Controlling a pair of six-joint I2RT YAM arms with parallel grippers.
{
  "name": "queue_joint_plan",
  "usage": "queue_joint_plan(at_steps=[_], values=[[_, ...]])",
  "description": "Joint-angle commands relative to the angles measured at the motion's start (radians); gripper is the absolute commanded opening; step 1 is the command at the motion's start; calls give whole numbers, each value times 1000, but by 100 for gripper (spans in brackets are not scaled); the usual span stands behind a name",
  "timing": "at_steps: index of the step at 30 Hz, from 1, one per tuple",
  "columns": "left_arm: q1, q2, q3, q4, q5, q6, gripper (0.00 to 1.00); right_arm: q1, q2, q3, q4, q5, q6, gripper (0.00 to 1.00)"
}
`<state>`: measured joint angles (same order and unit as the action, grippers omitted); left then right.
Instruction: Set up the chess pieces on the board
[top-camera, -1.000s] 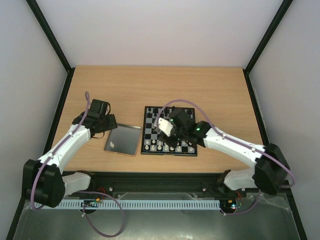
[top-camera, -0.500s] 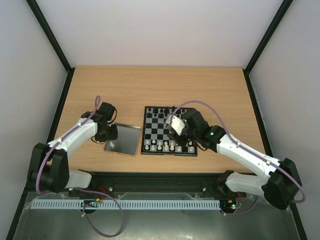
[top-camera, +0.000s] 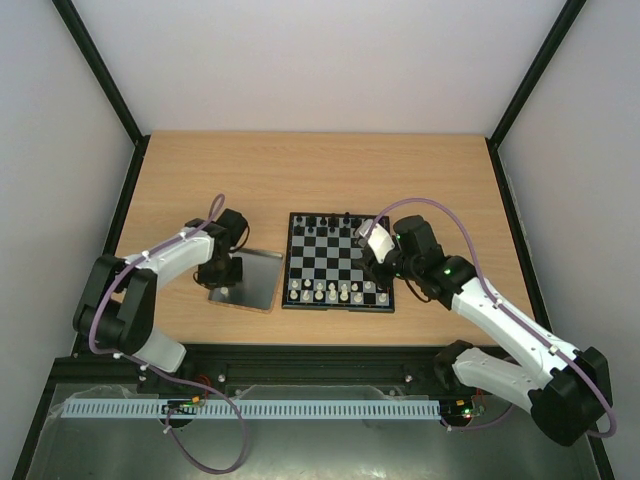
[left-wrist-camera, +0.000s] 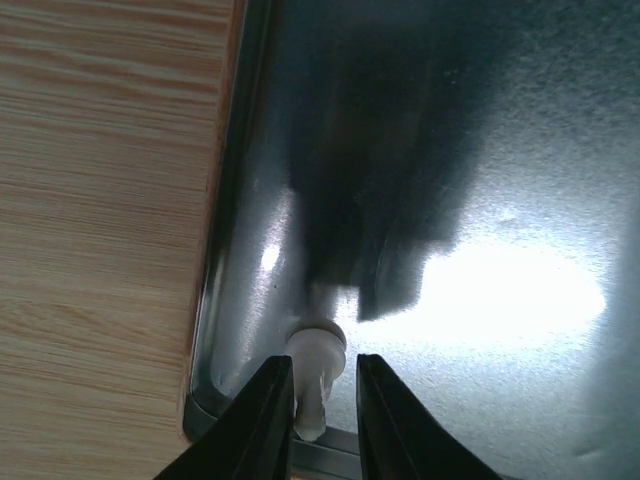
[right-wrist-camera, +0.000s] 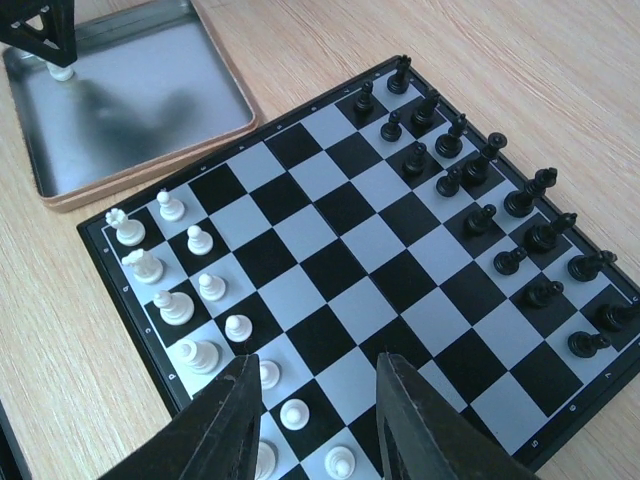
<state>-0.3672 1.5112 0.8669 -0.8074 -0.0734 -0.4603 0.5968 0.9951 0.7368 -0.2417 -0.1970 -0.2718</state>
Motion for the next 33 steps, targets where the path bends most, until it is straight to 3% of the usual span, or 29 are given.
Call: queue_joint_plan(at_steps=[1,6,19,33], values=[[-24,39,15,-31,-17,-4,14,-3,-6,-18,4,-5,4,35],[-52,50,18,-26,-19,-9,2,-3,-5,-24,8,-3,-3,35],[-150,-28,207,135,229,60,2,-3,6,-39,20,0,-10,34],[-362,282,423,141,130,72,4,-4,-5,-55,28,-12,-31,35]])
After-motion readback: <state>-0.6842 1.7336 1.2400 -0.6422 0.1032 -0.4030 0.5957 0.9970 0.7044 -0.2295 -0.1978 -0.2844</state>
